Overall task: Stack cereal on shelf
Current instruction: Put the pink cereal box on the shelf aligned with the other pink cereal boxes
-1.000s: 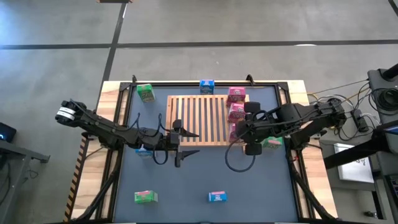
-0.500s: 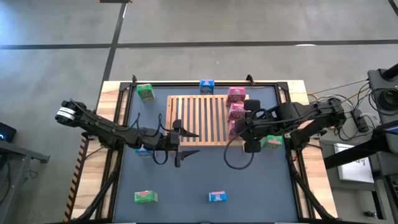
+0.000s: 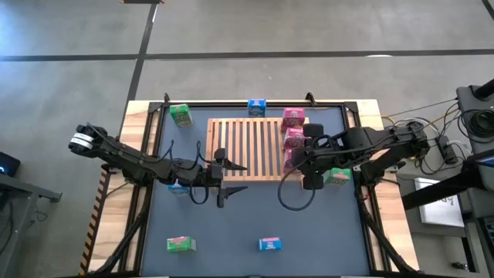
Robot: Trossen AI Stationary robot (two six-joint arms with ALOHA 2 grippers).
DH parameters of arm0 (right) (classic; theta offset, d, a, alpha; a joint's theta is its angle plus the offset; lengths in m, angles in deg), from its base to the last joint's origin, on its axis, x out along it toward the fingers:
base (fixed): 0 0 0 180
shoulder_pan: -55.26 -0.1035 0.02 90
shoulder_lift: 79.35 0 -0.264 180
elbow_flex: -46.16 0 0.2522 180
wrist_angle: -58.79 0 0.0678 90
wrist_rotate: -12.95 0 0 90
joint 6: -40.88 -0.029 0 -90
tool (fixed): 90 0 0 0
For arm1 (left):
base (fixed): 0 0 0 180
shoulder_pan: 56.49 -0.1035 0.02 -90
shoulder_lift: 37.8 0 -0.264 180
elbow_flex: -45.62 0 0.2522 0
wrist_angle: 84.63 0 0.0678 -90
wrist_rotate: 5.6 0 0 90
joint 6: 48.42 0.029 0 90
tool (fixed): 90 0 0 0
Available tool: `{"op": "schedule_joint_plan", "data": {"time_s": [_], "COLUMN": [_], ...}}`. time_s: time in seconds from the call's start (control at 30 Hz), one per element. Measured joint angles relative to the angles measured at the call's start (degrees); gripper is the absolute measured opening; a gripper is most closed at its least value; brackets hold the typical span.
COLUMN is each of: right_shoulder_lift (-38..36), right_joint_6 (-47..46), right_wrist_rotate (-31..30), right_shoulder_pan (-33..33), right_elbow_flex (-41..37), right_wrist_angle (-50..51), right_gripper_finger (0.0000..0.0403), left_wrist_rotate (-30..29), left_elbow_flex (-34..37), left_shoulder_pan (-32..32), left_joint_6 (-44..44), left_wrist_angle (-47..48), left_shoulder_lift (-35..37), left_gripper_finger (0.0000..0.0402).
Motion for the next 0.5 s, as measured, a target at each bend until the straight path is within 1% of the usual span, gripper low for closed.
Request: {"op": "schedule_joint_plan", "data": {"time_s": [0.27,0.5], "right_shoulder_lift": [0.0,0.0], "right_joint_6": [0.0,0.0], "right_wrist_rotate": [0.0,0.1], "right_shoulder_pan": [0.0,0.0], "right_elbow_flex": [0.0,0.0], "right_wrist_angle": [0.0,0.2], "right_gripper_finger": [0.0187,0.0195], "left_wrist_rotate": [0.0,0.0], "left_elbow_flex": [0.0,0.0], "left_shoulder_pan": [0.0,0.0], "left_joint_6": [0.0,0.0], "left_wrist_angle": [0.0,0.0], "left_shoulder_lift": [0.0,0.0], "left_gripper_finger": [0.0270,0.0270]}}
